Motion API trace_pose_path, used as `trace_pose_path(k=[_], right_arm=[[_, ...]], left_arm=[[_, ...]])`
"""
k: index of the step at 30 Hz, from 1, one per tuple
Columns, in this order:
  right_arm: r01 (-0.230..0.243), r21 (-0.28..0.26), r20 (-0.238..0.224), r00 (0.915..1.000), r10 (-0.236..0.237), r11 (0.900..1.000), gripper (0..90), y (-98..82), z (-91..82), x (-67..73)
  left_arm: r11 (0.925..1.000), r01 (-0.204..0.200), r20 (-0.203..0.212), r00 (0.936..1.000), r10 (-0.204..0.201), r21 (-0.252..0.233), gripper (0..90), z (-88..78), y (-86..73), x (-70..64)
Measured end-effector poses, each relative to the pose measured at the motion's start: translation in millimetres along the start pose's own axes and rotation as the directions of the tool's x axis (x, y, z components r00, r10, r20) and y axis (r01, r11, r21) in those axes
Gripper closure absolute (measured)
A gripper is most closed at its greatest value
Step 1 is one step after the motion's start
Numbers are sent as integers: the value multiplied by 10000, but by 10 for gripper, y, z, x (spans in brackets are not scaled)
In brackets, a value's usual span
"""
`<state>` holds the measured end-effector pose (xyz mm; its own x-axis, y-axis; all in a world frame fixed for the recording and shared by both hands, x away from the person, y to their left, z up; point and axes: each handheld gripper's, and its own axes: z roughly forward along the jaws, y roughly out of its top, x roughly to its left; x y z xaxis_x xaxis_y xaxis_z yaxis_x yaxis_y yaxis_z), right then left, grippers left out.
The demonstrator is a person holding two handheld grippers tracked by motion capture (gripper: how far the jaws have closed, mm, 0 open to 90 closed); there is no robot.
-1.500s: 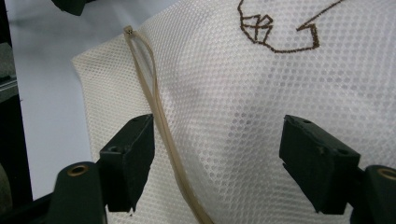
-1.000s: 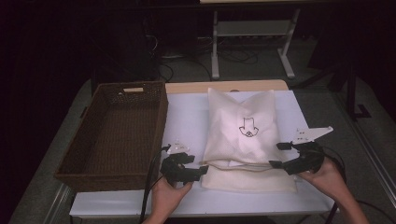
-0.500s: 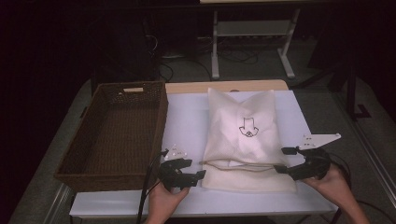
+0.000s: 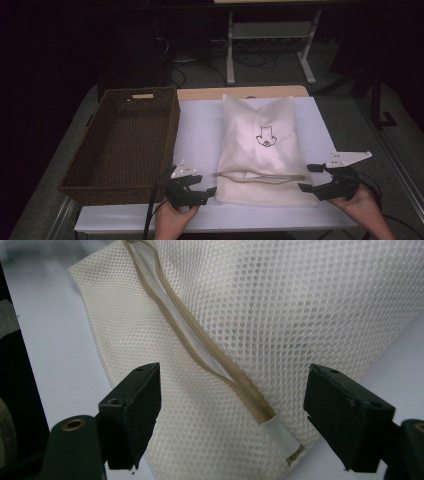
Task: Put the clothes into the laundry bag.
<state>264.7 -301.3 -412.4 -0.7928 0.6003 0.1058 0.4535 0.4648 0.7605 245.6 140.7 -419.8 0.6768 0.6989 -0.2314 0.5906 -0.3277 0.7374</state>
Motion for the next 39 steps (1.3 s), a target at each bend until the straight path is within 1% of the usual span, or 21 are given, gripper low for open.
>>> trace_pose_path(k=[5, 9, 16, 22, 25, 32, 39], right_arm=[[-114, -75, 78, 9999, 115, 9999, 220, -69, -39, 2], [-209, -113, 112, 9997, 210, 9997, 220, -129, -55, 19], [-291, -35, 167, 9994, 291, 9996, 220, -236, -54, 65], [-392, -126, 145, 9991, 393, 9992, 220, -310, -47, 105], [-432, -132, 160, 9989, 434, 9990, 220, -341, -41, 119], [-450, -93, 246, 9987, 453, 9989, 219, -411, -41, 158], [-474, -77, 372, 9982, 477, 9988, 217, -471, -49, 170]], left_arm=[[10000, 40, -44, 10000, -40, -43, 312, -17, -63, 18], [9998, -191, -52, 9998, 191, -33, 312, -33, -89, -15], [9995, -327, 65, 9994, 327, 28, 307, -25, -139, -37], [9987, -508, 1, 9987, 508, 85, 307, -18, -204, -50], [9987, -505, -34, 9987, 505, 64, 307, -14, -227, -53], [9977, -667, -97, 9977, 668, 78, 307, -23, -274, -66], [9972, -744, -50, 9972, 745, 103, 303, -9, -295, -83]])
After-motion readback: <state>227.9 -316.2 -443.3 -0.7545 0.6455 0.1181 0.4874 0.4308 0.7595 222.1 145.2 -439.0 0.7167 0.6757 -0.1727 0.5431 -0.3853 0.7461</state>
